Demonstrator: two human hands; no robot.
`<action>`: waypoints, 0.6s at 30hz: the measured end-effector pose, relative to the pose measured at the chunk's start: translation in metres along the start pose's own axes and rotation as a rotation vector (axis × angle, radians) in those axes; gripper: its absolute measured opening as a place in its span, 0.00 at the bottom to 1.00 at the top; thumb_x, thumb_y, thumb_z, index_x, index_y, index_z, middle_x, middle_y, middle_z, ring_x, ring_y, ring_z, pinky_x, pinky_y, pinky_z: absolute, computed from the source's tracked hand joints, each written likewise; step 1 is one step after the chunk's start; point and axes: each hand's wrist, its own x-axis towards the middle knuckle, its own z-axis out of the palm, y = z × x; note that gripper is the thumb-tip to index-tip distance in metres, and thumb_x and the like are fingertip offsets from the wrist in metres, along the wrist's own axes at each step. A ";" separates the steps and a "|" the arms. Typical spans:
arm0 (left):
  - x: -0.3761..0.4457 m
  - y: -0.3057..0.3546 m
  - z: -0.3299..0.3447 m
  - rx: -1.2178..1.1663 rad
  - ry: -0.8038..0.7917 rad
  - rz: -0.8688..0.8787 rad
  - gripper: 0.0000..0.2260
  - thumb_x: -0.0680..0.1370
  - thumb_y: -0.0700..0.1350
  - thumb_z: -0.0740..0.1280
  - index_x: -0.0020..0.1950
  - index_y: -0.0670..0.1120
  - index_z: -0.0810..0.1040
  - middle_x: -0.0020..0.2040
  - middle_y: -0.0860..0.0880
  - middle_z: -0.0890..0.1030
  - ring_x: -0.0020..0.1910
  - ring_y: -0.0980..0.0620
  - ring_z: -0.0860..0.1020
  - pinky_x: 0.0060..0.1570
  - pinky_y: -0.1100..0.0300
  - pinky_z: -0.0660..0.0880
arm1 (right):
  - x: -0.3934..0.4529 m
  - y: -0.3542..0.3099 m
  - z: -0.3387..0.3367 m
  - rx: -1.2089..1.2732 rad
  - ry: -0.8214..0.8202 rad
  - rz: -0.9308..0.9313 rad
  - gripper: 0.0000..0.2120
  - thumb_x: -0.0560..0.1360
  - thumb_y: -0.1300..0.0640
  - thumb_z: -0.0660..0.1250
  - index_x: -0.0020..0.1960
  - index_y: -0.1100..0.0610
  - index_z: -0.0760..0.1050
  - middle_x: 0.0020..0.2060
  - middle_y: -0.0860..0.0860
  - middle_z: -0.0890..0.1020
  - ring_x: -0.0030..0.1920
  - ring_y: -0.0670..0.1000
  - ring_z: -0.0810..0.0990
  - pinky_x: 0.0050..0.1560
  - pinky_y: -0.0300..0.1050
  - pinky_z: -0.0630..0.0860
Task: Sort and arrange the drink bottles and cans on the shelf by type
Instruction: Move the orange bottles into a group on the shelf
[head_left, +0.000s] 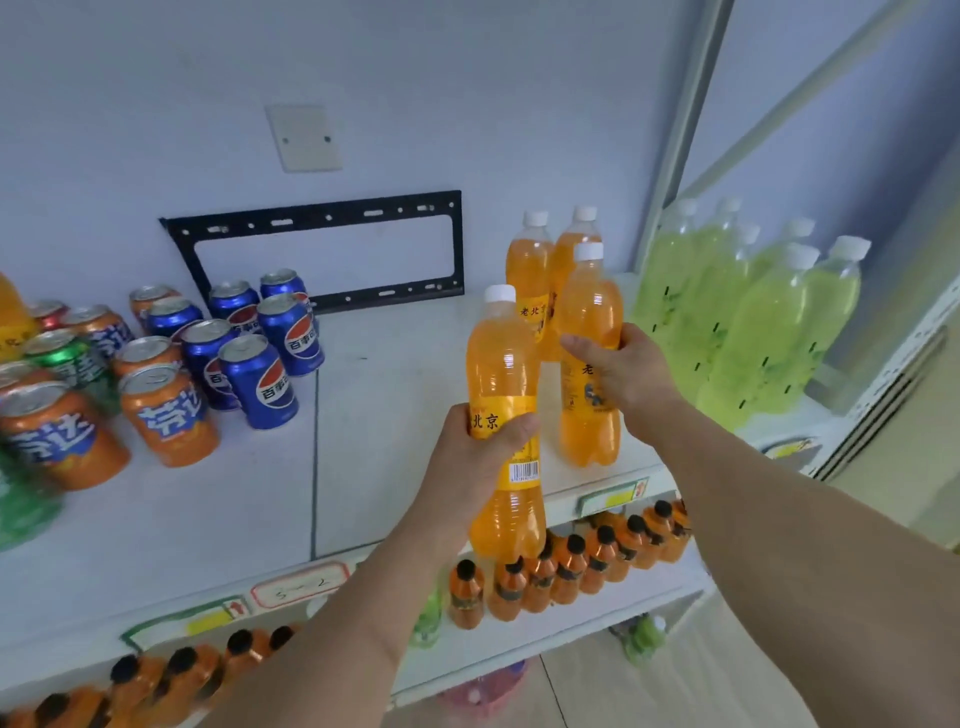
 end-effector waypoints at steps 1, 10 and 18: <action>0.007 0.000 0.007 -0.003 0.032 0.000 0.30 0.64 0.63 0.77 0.60 0.53 0.74 0.52 0.49 0.83 0.47 0.52 0.85 0.48 0.49 0.82 | 0.014 0.002 -0.006 0.006 -0.020 -0.010 0.23 0.68 0.46 0.78 0.57 0.54 0.76 0.48 0.50 0.84 0.47 0.51 0.83 0.42 0.46 0.79; 0.036 0.007 0.067 0.005 0.350 -0.002 0.18 0.71 0.57 0.73 0.57 0.54 0.74 0.51 0.49 0.83 0.48 0.49 0.84 0.48 0.47 0.81 | 0.096 0.021 -0.035 0.038 -0.231 -0.033 0.24 0.69 0.47 0.78 0.60 0.49 0.73 0.50 0.46 0.82 0.51 0.51 0.82 0.45 0.47 0.78; 0.047 0.004 0.080 0.032 0.427 0.008 0.26 0.65 0.62 0.77 0.58 0.54 0.74 0.52 0.50 0.83 0.49 0.49 0.84 0.53 0.43 0.80 | 0.118 0.031 -0.031 0.080 -0.307 -0.054 0.30 0.67 0.45 0.78 0.65 0.48 0.71 0.54 0.46 0.82 0.54 0.51 0.81 0.58 0.57 0.78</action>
